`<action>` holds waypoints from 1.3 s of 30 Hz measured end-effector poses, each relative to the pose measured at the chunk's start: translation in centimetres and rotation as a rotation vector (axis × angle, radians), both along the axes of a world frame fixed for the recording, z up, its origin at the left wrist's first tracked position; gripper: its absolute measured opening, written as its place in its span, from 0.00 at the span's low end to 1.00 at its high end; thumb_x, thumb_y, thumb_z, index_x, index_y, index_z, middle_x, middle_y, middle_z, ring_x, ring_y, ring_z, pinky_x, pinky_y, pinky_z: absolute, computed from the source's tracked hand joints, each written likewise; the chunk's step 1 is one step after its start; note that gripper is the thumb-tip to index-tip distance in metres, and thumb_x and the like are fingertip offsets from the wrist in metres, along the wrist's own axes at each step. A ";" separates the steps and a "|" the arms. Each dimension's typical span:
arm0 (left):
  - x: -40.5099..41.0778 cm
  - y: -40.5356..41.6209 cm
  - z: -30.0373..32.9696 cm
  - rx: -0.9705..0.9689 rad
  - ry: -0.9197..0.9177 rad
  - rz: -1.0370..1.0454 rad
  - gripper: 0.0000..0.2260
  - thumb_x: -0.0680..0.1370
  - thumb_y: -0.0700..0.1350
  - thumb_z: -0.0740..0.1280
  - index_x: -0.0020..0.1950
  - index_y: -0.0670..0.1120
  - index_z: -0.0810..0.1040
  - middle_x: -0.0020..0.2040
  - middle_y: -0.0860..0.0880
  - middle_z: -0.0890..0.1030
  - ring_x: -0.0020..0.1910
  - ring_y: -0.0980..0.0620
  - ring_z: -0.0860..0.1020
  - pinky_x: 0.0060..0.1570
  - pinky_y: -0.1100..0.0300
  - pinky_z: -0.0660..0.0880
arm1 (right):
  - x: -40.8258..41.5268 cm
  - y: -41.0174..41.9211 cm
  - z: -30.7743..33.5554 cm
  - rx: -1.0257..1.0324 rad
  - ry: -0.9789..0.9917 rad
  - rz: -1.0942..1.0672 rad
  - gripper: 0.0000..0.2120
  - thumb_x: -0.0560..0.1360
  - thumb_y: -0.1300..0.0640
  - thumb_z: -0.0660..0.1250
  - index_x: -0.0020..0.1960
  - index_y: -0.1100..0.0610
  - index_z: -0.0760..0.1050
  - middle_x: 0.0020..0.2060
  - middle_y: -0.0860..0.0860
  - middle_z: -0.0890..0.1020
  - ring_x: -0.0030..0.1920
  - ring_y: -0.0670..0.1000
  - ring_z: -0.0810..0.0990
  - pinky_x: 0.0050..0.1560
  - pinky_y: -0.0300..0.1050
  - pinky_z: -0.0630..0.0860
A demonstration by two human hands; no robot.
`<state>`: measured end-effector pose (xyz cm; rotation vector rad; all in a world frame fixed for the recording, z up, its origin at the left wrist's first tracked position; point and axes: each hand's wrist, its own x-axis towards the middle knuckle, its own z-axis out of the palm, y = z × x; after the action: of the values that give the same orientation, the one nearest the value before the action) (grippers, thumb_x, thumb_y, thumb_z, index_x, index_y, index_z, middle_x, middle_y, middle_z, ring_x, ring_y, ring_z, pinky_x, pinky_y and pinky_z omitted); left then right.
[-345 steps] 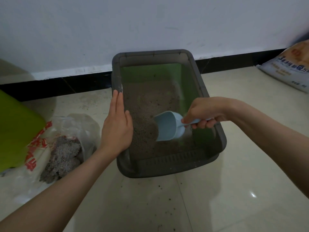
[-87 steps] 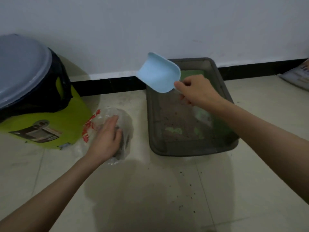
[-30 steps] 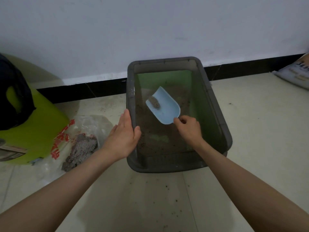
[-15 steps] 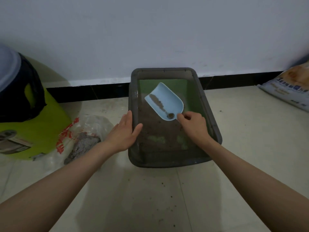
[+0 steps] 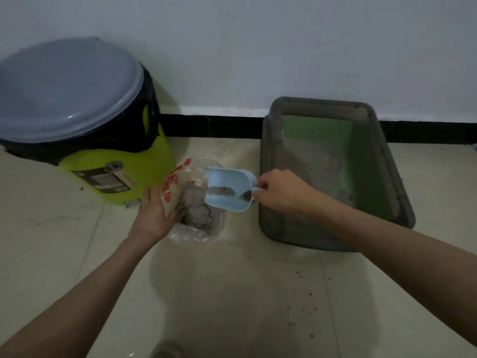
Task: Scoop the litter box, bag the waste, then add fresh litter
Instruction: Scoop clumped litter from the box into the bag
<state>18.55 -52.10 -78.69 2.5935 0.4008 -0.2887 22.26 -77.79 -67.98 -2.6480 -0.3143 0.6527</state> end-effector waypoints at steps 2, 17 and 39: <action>-0.5 0.4 -0.4 -0.048 0.023 0.055 0.36 0.75 0.42 0.67 0.75 0.36 0.48 0.74 0.34 0.54 0.72 0.38 0.57 0.67 0.49 0.60 | 0.2 2.4 0.4 -0.177 -0.071 0.129 0.09 0.78 0.54 0.60 0.51 0.59 0.75 0.37 0.51 0.76 0.40 0.53 0.74 0.35 0.42 0.69; -0.1 -0.7 1.4 -0.061 -0.119 -0.059 0.26 0.77 0.42 0.63 0.73 0.39 0.58 0.69 0.37 0.65 0.68 0.39 0.63 0.64 0.48 0.64 | 0.7 0.7 3.1 -0.147 -0.251 -0.083 0.11 0.76 0.54 0.60 0.50 0.60 0.77 0.46 0.58 0.80 0.41 0.56 0.75 0.40 0.43 0.68; 6.5 -22.2 3.1 0.085 -0.154 -0.506 0.27 0.81 0.50 0.50 0.76 0.46 0.42 0.77 0.47 0.40 0.75 0.46 0.41 0.74 0.47 0.47 | 6.0 -16.4 0.0 -1.089 -0.182 0.285 0.05 0.78 0.60 0.61 0.51 0.59 0.74 0.31 0.52 0.68 0.43 0.52 0.76 0.44 0.43 0.71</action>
<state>25.04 -74.29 -75.58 2.7434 -0.3121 -0.2408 28.25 -94.22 -67.95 -3.7616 -0.4953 0.8300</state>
